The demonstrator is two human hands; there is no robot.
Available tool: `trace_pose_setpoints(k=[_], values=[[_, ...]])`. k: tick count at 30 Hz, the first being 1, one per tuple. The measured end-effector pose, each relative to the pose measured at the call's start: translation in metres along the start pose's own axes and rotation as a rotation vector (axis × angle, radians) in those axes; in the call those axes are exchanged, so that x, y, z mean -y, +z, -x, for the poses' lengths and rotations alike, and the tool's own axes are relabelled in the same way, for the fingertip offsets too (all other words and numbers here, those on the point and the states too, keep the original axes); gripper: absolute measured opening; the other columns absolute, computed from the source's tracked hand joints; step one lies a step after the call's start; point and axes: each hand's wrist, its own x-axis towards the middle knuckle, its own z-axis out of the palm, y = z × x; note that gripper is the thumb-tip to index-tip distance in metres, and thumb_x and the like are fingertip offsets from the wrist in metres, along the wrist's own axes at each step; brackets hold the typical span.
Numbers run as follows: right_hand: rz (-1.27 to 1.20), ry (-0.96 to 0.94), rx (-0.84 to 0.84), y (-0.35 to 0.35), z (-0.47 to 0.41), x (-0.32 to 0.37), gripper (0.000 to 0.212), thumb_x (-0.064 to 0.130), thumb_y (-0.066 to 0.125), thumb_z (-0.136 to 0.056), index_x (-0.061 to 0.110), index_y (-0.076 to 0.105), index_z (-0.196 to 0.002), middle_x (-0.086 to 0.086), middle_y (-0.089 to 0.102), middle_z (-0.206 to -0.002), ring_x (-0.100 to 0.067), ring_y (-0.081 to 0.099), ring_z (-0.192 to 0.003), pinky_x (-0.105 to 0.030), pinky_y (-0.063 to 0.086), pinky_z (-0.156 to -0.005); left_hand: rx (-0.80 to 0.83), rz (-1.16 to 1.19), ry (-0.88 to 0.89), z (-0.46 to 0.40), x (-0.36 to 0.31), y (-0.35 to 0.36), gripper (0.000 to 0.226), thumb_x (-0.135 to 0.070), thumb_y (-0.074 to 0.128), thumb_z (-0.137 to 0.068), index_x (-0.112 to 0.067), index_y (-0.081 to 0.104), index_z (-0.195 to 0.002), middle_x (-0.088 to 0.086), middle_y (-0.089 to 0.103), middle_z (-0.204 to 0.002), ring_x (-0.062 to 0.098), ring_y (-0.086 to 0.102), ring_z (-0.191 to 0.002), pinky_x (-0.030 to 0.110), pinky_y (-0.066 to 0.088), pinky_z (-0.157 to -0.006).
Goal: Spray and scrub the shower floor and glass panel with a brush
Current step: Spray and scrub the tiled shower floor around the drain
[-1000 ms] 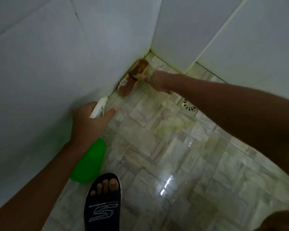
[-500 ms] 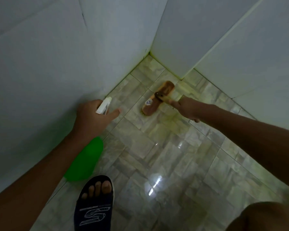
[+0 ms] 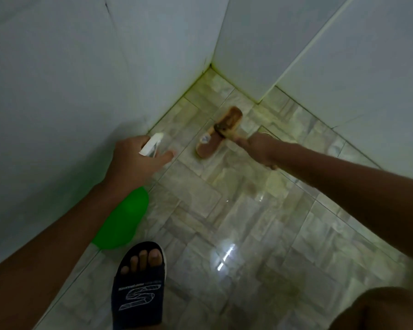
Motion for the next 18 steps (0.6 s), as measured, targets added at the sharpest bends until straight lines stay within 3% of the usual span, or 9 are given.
trace_pose_setpoints(k=[2,4,7,10,13,16,18], values=[[-0.01,0.059,0.04,0.003,0.02,-0.023,0.058,0.064,0.024,-0.099,0.015,0.052,-0.11,-0.011,0.05,-0.074,-0.023,0.06,-0.044,-0.023,0.042,-0.046,-0.001,0.022,-0.003,0.001,0.0,-0.002,0.061,-0.041,0.089,-0.079,-0.018,0.036,-0.058,0.0,0.034,-0.056,0.014,0.032,-0.053,0.029,0.027,-0.055],[-0.015,0.105,0.051,0.004,0.023,-0.025,0.076,0.07,0.024,-0.095,0.001,0.053,-0.107,-0.01,0.045,-0.069,-0.023,0.054,-0.037,-0.021,0.039,-0.04,-0.001,0.016,-0.007,0.001,-0.001,-0.002,0.061,-0.04,0.089,-0.079,-0.019,0.036,-0.058,-0.001,0.033,-0.055,0.009,0.029,-0.051,0.029,0.026,-0.055],[-0.159,0.107,-0.002,0.009,0.005,0.003,0.081,0.073,0.029,-0.093,0.003,0.044,-0.131,-0.015,0.054,-0.076,-0.022,0.052,-0.04,-0.023,0.043,-0.039,0.005,0.03,0.012,0.003,-0.001,-0.001,0.063,-0.046,0.091,-0.075,-0.019,0.036,-0.058,0.0,0.033,-0.055,0.014,0.03,-0.052,0.03,0.027,-0.055],[-0.245,-0.008,-0.033,0.017,-0.011,0.051,0.077,0.072,0.03,-0.092,0.002,0.045,-0.12,-0.016,0.057,-0.077,-0.021,0.051,-0.039,-0.025,0.043,-0.039,0.01,0.018,0.036,0.004,-0.003,-0.003,0.058,-0.052,0.082,-0.071,-0.021,0.036,-0.057,-0.002,0.033,-0.053,0.012,0.031,-0.051,0.03,0.028,-0.054],[-0.16,-0.101,0.016,0.04,-0.009,0.074,0.062,0.067,0.029,-0.096,0.008,0.043,-0.108,-0.015,0.058,-0.084,-0.025,0.059,-0.053,-0.027,0.046,-0.045,0.009,0.044,0.036,0.005,-0.002,-0.003,0.053,-0.039,0.091,-0.077,-0.026,0.043,-0.058,-0.007,0.045,-0.047,0.004,0.041,-0.045,0.022,0.031,-0.05],[-0.069,-0.144,0.072,0.064,0.016,0.056,0.063,0.065,0.026,-0.098,0.007,0.049,-0.102,-0.016,0.061,-0.093,-0.022,0.061,-0.06,-0.027,0.046,-0.05,0.024,0.033,0.051,0.007,0.001,-0.002,0.055,-0.04,0.092,-0.076,-0.015,0.047,-0.06,-0.007,0.038,-0.054,0.007,0.033,-0.051,0.028,0.028,-0.053],[-0.076,-0.121,0.091,0.075,0.041,0.031,0.06,0.063,0.027,-0.099,0.008,0.05,-0.096,-0.013,0.06,-0.086,-0.019,0.057,-0.056,-0.026,0.045,-0.045,0.059,-0.01,0.066,0.007,0.0,0.003,0.058,-0.045,0.091,-0.074,-0.006,0.05,-0.064,-0.001,0.037,-0.057,0.011,0.032,-0.054,0.03,0.028,-0.055]])
